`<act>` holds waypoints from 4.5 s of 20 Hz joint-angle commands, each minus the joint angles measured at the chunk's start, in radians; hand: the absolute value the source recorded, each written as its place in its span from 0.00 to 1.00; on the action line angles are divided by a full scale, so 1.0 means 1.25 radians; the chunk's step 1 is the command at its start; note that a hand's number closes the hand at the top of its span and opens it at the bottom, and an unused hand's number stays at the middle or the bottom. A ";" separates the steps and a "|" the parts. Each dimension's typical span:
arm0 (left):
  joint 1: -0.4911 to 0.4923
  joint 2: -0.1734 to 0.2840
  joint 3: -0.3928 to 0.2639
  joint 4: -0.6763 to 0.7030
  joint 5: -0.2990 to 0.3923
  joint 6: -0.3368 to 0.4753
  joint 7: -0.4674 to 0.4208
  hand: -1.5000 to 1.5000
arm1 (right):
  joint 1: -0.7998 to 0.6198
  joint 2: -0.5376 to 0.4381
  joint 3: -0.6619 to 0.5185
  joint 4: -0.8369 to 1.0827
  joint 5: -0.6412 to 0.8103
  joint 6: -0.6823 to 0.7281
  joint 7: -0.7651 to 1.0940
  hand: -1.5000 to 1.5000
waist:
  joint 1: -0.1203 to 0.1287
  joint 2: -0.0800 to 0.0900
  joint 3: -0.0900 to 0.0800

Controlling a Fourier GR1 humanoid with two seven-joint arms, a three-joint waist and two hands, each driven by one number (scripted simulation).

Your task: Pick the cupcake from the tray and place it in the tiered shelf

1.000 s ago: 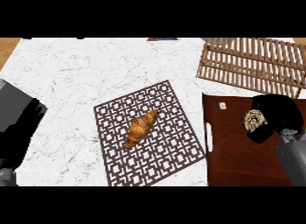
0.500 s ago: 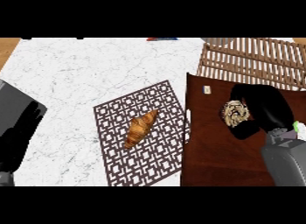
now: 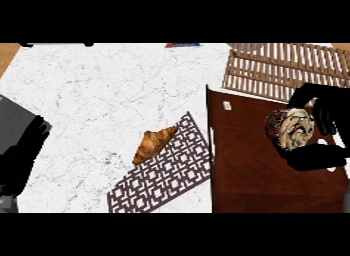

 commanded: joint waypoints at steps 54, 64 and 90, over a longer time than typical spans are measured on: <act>-0.018 -0.038 0.039 0.017 -0.037 -0.057 -0.019 0.50 | -0.572 -0.378 -0.178 0.808 0.014 -0.330 -0.025 0.00 | 0.027 0.010 0.000; 0.020 -0.026 0.046 -0.051 -0.031 -0.081 0.011 0.50 | -0.591 -0.412 -0.196 0.973 0.003 -0.410 -0.213 0.00 | 0.034 0.009 0.001; 0.011 -0.043 0.067 -0.023 -0.042 -0.059 0.019 0.50 | -0.472 -0.785 -0.638 0.831 -0.440 -0.072 -0.021 0.00 | -0.010 0.001 0.001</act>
